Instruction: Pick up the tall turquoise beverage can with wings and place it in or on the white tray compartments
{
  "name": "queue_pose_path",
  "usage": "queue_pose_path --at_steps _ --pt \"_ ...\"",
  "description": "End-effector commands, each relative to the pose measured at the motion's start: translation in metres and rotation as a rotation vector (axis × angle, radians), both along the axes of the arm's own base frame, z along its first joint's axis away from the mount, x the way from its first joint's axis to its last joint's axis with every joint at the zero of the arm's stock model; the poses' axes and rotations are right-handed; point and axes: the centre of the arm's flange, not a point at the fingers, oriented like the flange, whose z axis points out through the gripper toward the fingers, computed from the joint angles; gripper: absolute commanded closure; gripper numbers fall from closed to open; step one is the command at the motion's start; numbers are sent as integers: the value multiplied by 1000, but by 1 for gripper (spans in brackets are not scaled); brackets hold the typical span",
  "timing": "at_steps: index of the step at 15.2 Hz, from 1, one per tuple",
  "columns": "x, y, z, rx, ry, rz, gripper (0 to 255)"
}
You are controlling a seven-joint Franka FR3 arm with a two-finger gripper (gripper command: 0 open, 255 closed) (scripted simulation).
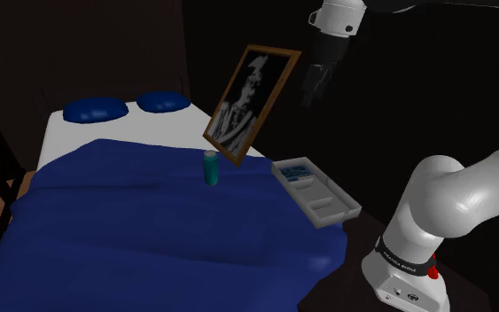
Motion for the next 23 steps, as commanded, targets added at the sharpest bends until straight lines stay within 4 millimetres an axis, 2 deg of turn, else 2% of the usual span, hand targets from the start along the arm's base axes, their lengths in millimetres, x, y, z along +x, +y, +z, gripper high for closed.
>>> queue_pose_path --at_steps 1,23 --pt "0 0 0 0 0 0 0" --pt "252 22 -164 22 100 61 0"
